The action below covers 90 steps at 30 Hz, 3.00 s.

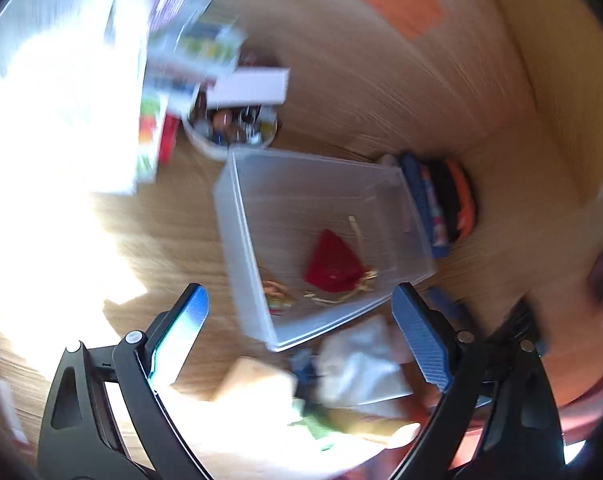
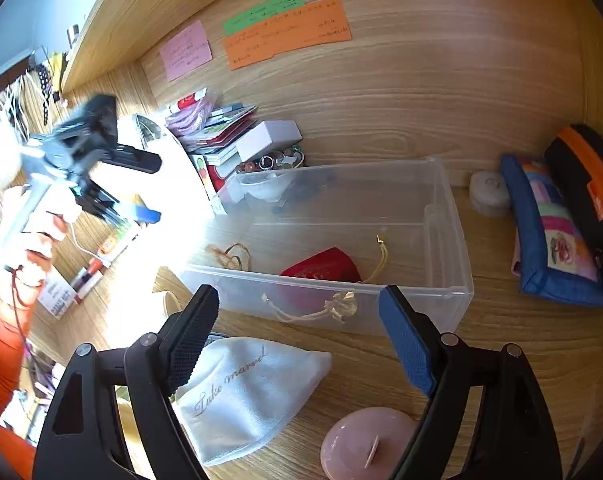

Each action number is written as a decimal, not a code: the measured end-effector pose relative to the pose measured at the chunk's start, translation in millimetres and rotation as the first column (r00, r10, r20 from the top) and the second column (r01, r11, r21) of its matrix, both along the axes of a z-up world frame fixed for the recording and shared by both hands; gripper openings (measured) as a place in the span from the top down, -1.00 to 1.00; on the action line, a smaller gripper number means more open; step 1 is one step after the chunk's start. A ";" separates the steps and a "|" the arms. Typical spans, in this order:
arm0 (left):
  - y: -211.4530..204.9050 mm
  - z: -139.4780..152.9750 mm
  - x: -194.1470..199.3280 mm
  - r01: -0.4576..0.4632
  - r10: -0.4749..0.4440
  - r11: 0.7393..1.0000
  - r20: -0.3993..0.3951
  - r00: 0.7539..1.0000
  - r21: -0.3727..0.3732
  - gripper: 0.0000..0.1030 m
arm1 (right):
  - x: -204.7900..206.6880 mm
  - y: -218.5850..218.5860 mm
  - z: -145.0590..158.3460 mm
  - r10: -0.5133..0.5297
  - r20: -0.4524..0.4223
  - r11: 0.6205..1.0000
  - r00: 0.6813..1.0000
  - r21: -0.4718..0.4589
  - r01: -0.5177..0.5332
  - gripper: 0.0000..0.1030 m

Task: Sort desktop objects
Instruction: 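Withdraw both tools from the clear box toward the remaining objects, then grasp the cream jar with the left tool while the right tool grasps the pink container, then carry the cream jar and pink container toward the clear box with both tools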

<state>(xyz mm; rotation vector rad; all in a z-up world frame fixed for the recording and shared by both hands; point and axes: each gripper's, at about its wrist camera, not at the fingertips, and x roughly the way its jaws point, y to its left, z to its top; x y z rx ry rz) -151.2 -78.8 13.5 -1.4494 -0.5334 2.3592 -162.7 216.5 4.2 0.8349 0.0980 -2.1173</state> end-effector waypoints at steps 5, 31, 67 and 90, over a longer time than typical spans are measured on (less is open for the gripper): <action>36.9 19.4 47.9 0.010 -0.106 0.920 -0.224 0.969 -0.392 -0.81 | 12.0 0.4 8.2 -0.046 -0.081 0.998 0.996 0.035 0.049 -0.55; 49.5 -76.2 131.9 0.085 -0.209 0.864 -0.201 0.957 -0.496 -0.84 | 66.1 63.4 -26.3 -0.244 -0.136 0.926 0.960 0.262 0.272 -0.59; 16.9 -112.4 118.4 -0.138 0.076 0.951 -0.224 0.972 -0.278 -0.36 | 52.4 31.5 -63.5 -0.229 -0.189 0.901 0.955 0.331 0.281 -0.19; 20.8 -34.5 131.5 -0.287 0.155 0.916 -0.413 0.898 -0.281 -0.32 | 52.9 44.2 7.6 -0.243 -0.194 0.951 0.951 0.146 0.273 -0.19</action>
